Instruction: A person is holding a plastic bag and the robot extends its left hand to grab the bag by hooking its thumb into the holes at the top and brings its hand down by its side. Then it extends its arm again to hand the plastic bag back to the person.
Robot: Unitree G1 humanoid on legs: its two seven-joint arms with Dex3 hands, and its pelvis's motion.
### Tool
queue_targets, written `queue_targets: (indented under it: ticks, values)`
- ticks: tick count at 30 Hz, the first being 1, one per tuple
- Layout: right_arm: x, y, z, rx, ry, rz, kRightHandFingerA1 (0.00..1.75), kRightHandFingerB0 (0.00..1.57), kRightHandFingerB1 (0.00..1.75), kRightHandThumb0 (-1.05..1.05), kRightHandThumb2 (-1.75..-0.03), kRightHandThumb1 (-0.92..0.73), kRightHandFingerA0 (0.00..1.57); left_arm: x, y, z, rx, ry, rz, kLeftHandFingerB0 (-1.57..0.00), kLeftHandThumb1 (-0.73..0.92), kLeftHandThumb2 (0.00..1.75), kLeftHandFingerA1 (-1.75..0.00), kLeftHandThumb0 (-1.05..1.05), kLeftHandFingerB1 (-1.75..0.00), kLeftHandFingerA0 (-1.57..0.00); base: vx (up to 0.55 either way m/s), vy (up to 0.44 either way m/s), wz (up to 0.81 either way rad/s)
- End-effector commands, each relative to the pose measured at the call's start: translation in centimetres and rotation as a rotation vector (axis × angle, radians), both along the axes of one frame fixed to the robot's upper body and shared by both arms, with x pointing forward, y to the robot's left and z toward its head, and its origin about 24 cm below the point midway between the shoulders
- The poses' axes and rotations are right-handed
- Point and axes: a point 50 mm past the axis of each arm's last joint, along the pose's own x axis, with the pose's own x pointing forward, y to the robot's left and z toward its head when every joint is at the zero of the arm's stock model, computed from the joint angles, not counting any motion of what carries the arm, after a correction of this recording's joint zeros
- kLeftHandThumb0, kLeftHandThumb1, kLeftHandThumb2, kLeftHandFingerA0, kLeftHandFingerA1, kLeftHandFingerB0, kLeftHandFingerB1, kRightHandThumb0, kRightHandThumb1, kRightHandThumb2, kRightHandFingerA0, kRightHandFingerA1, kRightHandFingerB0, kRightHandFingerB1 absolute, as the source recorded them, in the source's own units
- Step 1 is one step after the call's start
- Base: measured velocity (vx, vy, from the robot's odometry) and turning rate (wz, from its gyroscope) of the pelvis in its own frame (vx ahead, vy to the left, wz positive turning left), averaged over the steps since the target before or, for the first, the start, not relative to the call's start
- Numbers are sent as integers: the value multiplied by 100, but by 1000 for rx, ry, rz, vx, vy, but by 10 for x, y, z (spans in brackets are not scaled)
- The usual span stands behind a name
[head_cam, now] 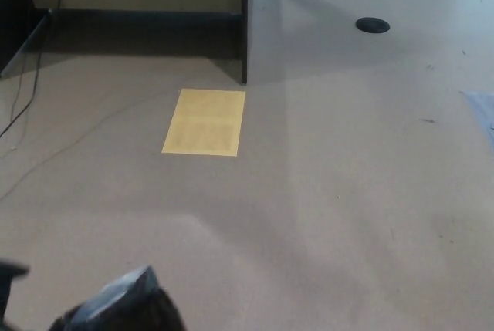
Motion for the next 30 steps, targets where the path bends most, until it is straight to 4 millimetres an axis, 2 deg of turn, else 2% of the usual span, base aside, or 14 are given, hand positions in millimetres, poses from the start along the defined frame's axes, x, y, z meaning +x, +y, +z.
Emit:
queue_targets:
  ticks: [1,6,9,10,11,13,15,16,19,21,22,25,27,30]
  values:
    - [1,-4,3,-8,4,-7,46,52,41,-34,-61,-72,63,30,-8,58,52,-94,-41,-74,76,73,-165,-10,-107,-93,0,0,0]
    - [-1,-5,1,-12,6,-16,46,53,41,-36,-61,-72,64,56,-37,114,108,-217,-99,-73,75,74,-170,-15,-109,-90,0,0,0]
    - [-3,-5,1,-8,6,-18,46,52,40,-35,-61,-72,63,64,-50,135,136,-271,-117,-76,73,78,-165,-14,-108,-93,0,0,0]
    - [-3,-5,2,-9,3,-14,45,52,40,-35,-61,-72,62,67,-55,143,140,-282,-119,-85,65,84,-160,-14,-106,-110,0,0,0]
    - [-3,-5,2,-6,-3,-13,47,54,41,-35,-61,-72,65,70,-61,153,144,-291,-132,-81,66,86,-165,-12,-108,-99,0,0,0]
    - [-2,-6,3,-8,-5,-19,47,54,40,-35,-60,-72,65,78,-75,173,161,-318,-157,-81,64,84,-164,-10,-107,-98,0,0,0]
    - [-1,-7,4,-9,-7,-22,47,53,40,-35,-60,-72,64,81,-79,179,171,-330,-161,-80,65,77,-166,-12,-105,-98,0,0,0]
    - [-2,-7,4,-10,-6,-17,47,52,41,-35,-61,-71,63,85,-84,186,172,-335,-161,-78,69,67,-166,-21,-105,-94,0,0,0]
    - [-2,-7,4,-11,-10,-18,47,53,41,-36,-61,-72,65,94,-97,204,167,-357,-173,-75,71,75,-164,-18,-109,-94,0,0,0]
    - [-2,-7,4,-5,-15,-28,49,55,41,-36,-61,-72,68,99,-108,218,172,-379,-179,-81,62,87,-171,-17,-117,-102,0,0,0]
    - [-2,-7,4,-5,-17,-28,49,53,41,-36,-61,-72,66,100,-111,221,177,-382,-182,-72,73,81,-165,-19,-116,-90,0,0,0]
    - [-2,-8,5,-4,-23,-27,49,53,41,-35,-62,-72,66,104,-123,233,185,-401,-204,-74,73,83,-164,-16,-108,-88,0,0,0]
    - [-4,-9,6,-5,-21,-28,49,53,41,-35,-62,-72,67,106,-137,247,187,-422,-237,-75,69,86,-166,-14,-108,-94,0,0,0]
    - [-6,-11,7,-9,-22,-26,49,53,41,-36,-62,-72,68,108,-151,256,191,-448,-255,-71,68,83,-170,-13,-118,-96,0,0,0]
